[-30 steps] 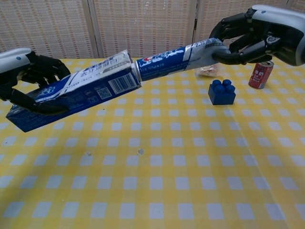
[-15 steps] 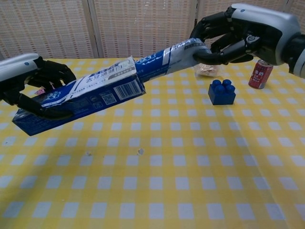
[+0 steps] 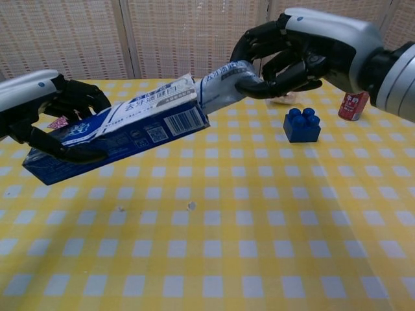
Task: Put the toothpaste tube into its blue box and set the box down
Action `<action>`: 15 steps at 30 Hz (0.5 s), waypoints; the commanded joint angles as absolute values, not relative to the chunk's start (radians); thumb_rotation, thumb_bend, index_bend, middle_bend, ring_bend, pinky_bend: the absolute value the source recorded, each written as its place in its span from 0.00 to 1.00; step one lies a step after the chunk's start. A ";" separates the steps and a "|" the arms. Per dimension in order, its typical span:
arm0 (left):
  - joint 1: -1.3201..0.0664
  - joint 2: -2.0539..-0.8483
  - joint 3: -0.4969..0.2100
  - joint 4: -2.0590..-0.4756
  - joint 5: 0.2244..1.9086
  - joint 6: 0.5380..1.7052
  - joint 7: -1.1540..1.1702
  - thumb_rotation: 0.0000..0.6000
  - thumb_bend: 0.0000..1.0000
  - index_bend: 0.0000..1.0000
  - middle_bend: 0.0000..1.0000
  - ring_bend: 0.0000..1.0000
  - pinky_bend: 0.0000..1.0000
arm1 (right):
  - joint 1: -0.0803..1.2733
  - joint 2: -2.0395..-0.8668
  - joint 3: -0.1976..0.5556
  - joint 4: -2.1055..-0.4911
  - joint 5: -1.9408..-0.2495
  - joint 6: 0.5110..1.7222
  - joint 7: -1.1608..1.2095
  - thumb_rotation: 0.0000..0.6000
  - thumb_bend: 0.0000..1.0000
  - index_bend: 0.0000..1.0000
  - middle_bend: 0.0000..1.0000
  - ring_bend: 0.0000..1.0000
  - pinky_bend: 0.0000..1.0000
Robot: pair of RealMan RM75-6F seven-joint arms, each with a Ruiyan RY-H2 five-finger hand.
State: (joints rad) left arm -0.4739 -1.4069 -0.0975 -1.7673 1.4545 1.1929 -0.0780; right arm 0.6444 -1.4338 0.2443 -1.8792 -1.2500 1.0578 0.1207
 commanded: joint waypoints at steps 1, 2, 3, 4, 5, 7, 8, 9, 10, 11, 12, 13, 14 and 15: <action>-0.473 -1.408 -0.094 -1.771 1.457 1.194 -0.072 1.00 0.37 0.53 0.64 0.51 0.58 | 0.648 -1.448 0.244 -1.878 -1.239 1.051 0.127 1.00 0.38 0.66 0.60 0.76 1.00; -0.473 -1.409 -0.094 -1.772 1.456 1.194 -0.070 1.00 0.37 0.53 0.64 0.51 0.58 | 0.649 -1.452 0.243 -1.877 -1.238 1.050 0.128 1.00 0.38 0.66 0.60 0.76 1.00; -0.473 -1.410 -0.095 -1.774 1.454 1.194 -0.069 1.00 0.37 0.53 0.64 0.51 0.58 | 0.650 -1.460 0.242 -1.875 -1.237 1.050 0.127 1.00 0.38 0.66 0.60 0.75 1.00; -0.473 -1.410 -0.095 -1.776 1.453 1.195 -0.068 1.00 0.37 0.53 0.64 0.51 0.58 | 0.651 -1.465 0.239 -1.876 -1.238 1.047 0.130 1.00 0.38 0.66 0.60 0.75 1.00; -0.472 -1.410 -0.095 -1.777 1.452 1.197 -0.068 1.00 0.37 0.53 0.64 0.51 0.58 | 0.651 -1.466 0.237 -1.878 -1.238 1.043 0.136 1.00 0.38 0.66 0.59 0.74 1.00; -0.470 -1.410 -0.095 -1.780 1.451 1.200 -0.068 1.00 0.37 0.53 0.64 0.51 0.58 | 0.650 -1.468 0.236 -1.883 -1.239 1.033 0.162 1.00 0.38 0.63 0.56 0.71 0.97; -0.469 -1.410 -0.095 -1.781 1.451 1.202 -0.067 1.00 0.37 0.53 0.64 0.51 0.58 | 0.650 -1.468 0.236 -1.886 -1.241 1.026 0.183 1.00 0.38 0.62 0.54 0.70 0.95; -0.468 -1.411 -0.094 -1.782 1.451 1.203 -0.066 1.00 0.37 0.53 0.64 0.51 0.58 | 0.649 -1.469 0.237 -1.889 -1.245 1.016 0.219 1.00 0.38 0.59 0.52 0.68 0.93; -0.467 -1.411 -0.093 -1.782 1.452 1.204 -0.065 1.00 0.37 0.53 0.64 0.51 0.58 | 0.648 -1.469 0.238 -1.891 -1.251 1.008 0.252 1.00 0.38 0.56 0.49 0.65 0.90; -0.467 -1.412 -0.093 -1.783 1.452 1.206 -0.063 1.00 0.37 0.53 0.64 0.51 0.58 | 0.645 -1.470 0.241 -1.892 -1.260 1.000 0.302 1.00 0.38 0.53 0.47 0.63 0.88; -0.466 -1.412 -0.093 -1.783 1.452 1.206 -0.061 1.00 0.37 0.53 0.64 0.51 0.58 | 0.642 -1.470 0.243 -1.891 -1.272 0.998 0.338 1.00 0.38 0.49 0.45 0.61 0.85; -0.466 -1.413 -0.093 -1.784 1.451 1.207 -0.059 1.00 0.37 0.53 0.64 0.51 0.58 | 0.637 -1.469 0.243 -1.884 -1.292 1.001 0.376 1.00 0.38 0.46 0.42 0.59 0.84; -0.465 -1.413 -0.093 -1.784 1.451 1.208 -0.058 1.00 0.37 0.53 0.64 0.51 0.58 | 0.633 -1.470 0.244 -1.879 -1.303 1.009 0.390 1.00 0.38 0.44 0.41 0.58 0.83; -0.465 -1.413 -0.093 -1.785 1.450 1.208 -0.057 1.00 0.37 0.53 0.64 0.51 0.58 | 0.624 -1.472 0.245 -1.868 -1.323 1.030 0.407 1.00 0.38 0.40 0.40 0.56 0.81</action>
